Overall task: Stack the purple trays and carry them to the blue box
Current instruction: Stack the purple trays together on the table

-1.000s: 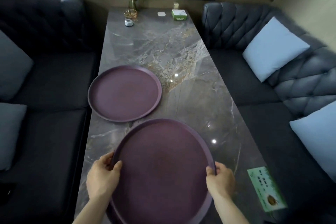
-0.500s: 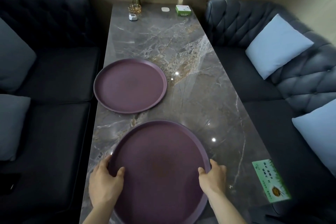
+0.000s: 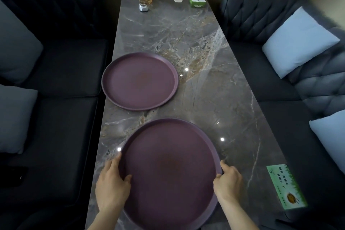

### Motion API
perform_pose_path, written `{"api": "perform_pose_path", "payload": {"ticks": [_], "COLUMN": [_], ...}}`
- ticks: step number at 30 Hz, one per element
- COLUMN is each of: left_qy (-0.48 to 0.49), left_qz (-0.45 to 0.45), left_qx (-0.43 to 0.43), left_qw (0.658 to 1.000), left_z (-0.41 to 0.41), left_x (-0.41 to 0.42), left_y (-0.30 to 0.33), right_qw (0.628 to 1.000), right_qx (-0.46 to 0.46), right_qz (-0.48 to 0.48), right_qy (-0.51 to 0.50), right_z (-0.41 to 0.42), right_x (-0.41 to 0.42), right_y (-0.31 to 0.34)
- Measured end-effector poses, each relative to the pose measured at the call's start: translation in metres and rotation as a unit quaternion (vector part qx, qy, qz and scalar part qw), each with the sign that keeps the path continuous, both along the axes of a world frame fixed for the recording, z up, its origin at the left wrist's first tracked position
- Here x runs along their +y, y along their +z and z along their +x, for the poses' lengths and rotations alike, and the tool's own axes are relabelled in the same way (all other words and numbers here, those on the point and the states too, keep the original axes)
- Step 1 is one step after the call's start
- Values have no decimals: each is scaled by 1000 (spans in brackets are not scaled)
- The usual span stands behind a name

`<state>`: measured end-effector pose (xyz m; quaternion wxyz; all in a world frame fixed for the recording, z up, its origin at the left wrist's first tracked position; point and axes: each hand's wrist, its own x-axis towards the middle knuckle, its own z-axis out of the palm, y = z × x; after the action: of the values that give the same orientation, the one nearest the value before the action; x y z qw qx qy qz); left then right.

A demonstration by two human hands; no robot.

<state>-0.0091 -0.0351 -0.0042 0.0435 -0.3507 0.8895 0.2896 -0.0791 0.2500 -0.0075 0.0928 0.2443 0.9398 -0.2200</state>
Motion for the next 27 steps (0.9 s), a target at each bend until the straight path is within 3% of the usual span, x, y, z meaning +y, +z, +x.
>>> {"api": "perform_pose_path", "payload": {"ticks": [8,15,21,23,27], "left_qy": [-31,-104,-151,-116,34], "left_qz": [-10,-11,-49,-13,148], "left_qx": [-2,-53,-20,-1,57], "left_qw": [999,993,987,993,987], "left_z": [4,-2,-26,-43,-82], "left_x": [-6,-16,-43,-51,-62], "left_y": [-9,6,26,30,37], "right_qw": [998,986,991,988,982], "right_qx": [-20,-87,-7,15,5], "right_qz": [51,103,34,3,-26], "right_qy": [27,93,128,151,188], "right_z": [1,-2,-24,-41,-88], "right_x": [-3,-4,-23,-35,-58], "right_y": [0,28,50,55,63]}}
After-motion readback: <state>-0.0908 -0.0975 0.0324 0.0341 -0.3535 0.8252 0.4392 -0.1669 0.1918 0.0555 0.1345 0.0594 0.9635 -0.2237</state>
